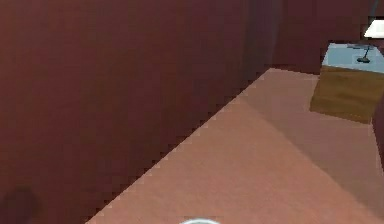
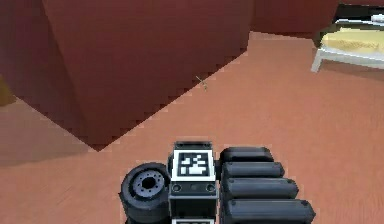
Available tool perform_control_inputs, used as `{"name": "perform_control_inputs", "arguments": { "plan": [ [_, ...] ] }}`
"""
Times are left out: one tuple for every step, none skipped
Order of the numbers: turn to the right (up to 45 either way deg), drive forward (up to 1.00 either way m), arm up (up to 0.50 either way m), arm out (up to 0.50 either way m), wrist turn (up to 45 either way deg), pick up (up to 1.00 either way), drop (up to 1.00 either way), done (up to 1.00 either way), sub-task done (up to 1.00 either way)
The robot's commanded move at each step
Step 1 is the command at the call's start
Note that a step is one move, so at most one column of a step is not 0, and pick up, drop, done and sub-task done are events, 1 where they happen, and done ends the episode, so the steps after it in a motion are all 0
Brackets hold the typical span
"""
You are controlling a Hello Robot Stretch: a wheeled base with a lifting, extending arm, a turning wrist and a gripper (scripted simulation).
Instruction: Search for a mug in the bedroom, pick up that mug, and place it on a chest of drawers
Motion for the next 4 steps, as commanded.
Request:
{"name": "perform_control_inputs", "arguments": {
  "plan": [
    [21.0,0.00,0.00,0.00,0.0,0.00,0.00,0.00,0.00],
    [0.0,1.00,0.00,0.00,0.0,0.00,0.00,0.00,0.00],
    [0.0,1.00,0.00,0.00,0.0,0.00,0.00,0.00,0.00],
    [0.0,1.00,0.00,0.00,0.0,0.00,0.00,0.00,0.00]
  ]
}}
